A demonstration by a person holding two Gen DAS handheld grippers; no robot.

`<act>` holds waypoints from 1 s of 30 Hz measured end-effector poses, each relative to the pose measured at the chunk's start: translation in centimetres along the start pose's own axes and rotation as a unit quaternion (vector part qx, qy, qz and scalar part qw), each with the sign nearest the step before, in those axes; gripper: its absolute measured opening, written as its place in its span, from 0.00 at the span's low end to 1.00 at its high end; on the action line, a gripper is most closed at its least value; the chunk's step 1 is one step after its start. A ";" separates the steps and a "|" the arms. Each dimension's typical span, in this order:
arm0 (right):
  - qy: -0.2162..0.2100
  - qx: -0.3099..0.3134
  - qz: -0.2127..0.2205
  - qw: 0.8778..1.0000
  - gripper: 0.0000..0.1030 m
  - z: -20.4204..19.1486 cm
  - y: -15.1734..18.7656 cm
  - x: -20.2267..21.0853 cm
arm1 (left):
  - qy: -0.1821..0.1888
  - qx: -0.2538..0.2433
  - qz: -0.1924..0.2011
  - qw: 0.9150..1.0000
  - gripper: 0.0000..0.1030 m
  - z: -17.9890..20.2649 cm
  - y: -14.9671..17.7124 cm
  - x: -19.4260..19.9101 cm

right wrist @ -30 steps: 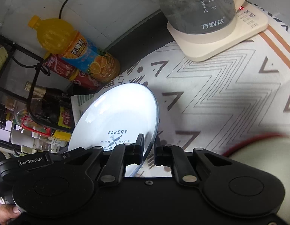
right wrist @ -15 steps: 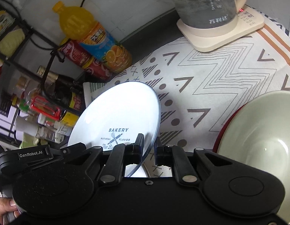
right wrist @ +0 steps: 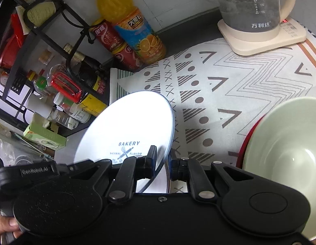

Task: Organize plates and bowls
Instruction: 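Carry the 'BAKERY' plate toward the stacked 'Sweet' and flower plates, then lower the 'BAKERY' plate onto the 'Sweet' plate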

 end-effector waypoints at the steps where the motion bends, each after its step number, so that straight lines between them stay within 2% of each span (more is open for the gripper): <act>1: 0.000 0.000 -0.002 1.000 0.11 0.1 0.2 0.1 | -0.001 0.004 0.001 1.000 0.12 -0.2 0.4 0.1; 5: -0.004 0.014 -0.008 1.000 0.11 0.1 1.0 0.1 | -0.006 0.018 0.005 1.000 0.12 -1.0 2.0 0.4; 13: 0.000 0.033 -0.019 0.999 0.11 -0.3 2.4 -0.4 | -0.018 0.046 -0.014 0.999 0.12 -3.6 4.4 -0.5; 30: 0.031 0.073 -0.032 0.996 0.11 -1.8 3.4 -1.7 | -0.026 0.068 -0.050 0.996 0.16 -6.4 6.1 -2.2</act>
Point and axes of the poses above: each gripper's, at about its wrist camera, not at the fingertips, and x roughly against the way its jaws point, z to its right, y to its underside, the point moved 6 cm from there along -x, roughly the way its jaws point, and after that the axes turned 6 degrees about y, right-handed, at the moved point
